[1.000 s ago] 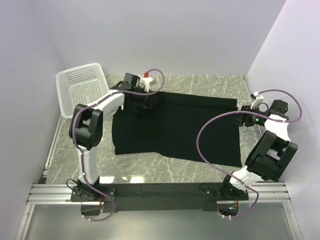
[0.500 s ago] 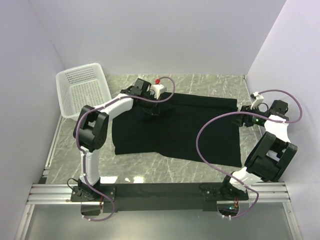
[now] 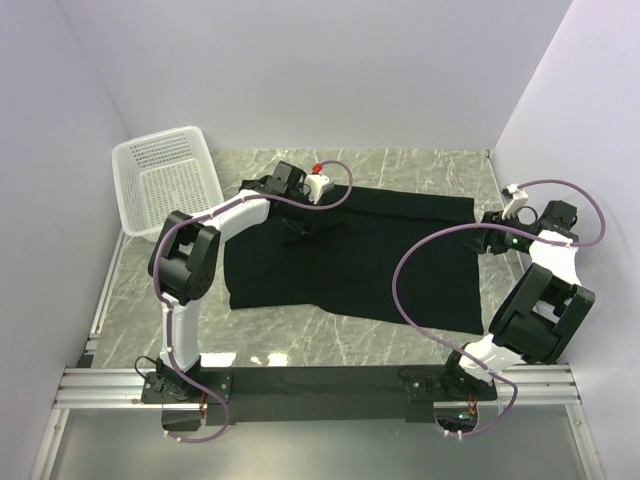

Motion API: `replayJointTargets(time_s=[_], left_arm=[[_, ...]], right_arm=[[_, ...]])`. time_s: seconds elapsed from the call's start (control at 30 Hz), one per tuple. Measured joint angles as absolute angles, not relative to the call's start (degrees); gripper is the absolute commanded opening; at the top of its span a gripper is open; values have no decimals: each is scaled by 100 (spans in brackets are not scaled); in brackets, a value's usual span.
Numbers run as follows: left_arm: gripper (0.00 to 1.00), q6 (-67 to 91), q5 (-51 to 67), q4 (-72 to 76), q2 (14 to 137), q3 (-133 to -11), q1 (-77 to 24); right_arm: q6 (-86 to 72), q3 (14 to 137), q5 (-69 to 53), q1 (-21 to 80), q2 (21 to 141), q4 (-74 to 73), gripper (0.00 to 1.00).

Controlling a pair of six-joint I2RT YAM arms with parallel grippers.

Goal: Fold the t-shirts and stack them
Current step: Smooth out the T-shirt at the center of the board.

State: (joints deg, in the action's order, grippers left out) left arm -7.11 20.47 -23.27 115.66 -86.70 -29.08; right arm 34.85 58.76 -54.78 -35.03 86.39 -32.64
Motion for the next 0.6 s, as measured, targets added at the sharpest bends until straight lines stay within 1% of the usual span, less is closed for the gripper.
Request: replayJointTargets(time_s=[0.2, 0.4, 0.6], left_arm=[[1, -1020, 1940, -2493, 11566, -8670, -2908], [0, -1186, 2272, -2615, 11476, -8641, -2908], [0, -1267, 2611, -2705, 11100, -8466, -2895]], right_arm=[[3483, 5865, -5496, -3505, 8639, -3264, 60], [3507, 5848, -5496, -3524, 8637, -3267, 60], [3527, 5843, -5498, -3548, 8637, -3267, 60]])
